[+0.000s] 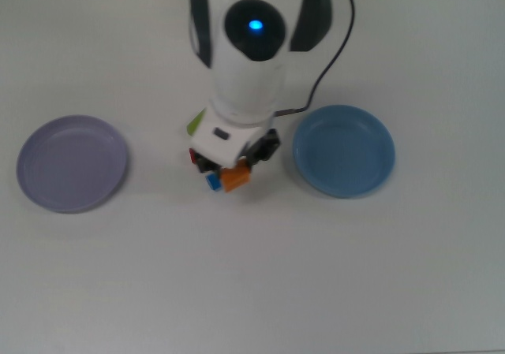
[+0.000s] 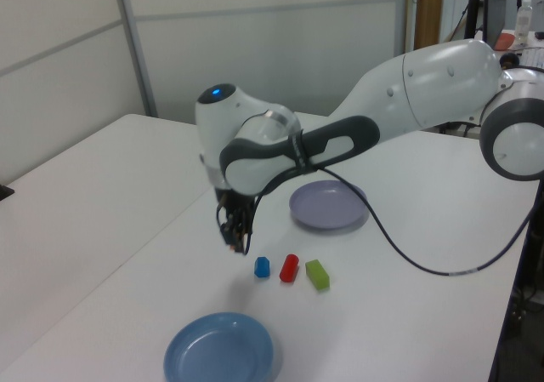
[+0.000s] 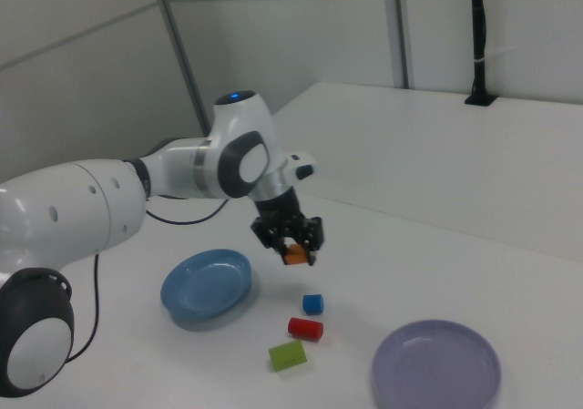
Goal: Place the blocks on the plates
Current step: 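Carry the orange block to the light blue plate and release it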
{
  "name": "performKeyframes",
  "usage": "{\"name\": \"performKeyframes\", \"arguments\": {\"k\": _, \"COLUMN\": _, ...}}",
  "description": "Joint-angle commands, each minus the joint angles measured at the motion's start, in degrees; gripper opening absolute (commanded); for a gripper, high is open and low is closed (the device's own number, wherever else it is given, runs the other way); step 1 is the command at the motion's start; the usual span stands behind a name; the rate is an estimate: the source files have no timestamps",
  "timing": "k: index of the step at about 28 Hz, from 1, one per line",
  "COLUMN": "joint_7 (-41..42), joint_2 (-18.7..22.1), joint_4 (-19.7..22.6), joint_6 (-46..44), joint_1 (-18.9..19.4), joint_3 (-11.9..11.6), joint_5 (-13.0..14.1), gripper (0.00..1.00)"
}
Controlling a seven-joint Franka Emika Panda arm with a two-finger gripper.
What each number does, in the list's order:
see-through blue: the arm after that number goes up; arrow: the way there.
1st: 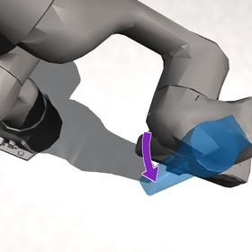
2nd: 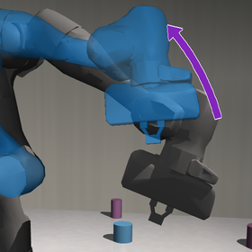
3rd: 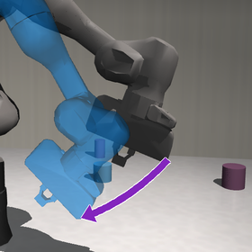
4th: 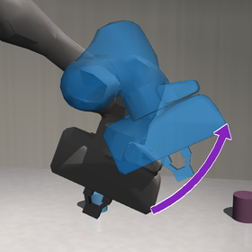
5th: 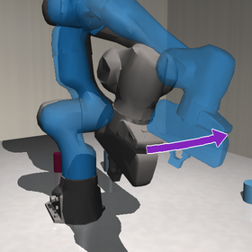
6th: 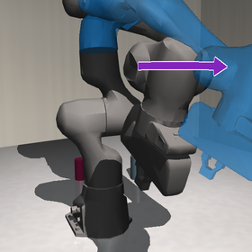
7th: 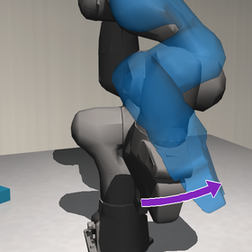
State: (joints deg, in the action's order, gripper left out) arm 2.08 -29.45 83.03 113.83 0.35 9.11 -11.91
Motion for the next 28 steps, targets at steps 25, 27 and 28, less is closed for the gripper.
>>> {"name": "performKeyframes", "arguments": {"k": 25, "joint_7": -8.94, "joint_2": -2.89, "joint_4": 3.37, "joint_6": -0.89, "joint_1": 15.82, "joint_3": -0.76, "joint_5": -0.75, "gripper": 0.81}}
{"name": "performKeyframes", "arguments": {"k": 27, "joint_7": -9.29, "joint_2": -2.89, "joint_4": 3.19, "joint_6": -2.38, "joint_1": 16.35, "joint_3": -0.76, "joint_5": -2.15, "gripper": 1.00}}
{"name": "performKeyframes", "arguments": {"k": 28, "joint_7": -9.38, "joint_2": -2.80, "joint_4": 3.11, "joint_6": -2.91, "joint_1": 16.35, "joint_3": -0.76, "joint_5": -2.50, "gripper": 1.00}}
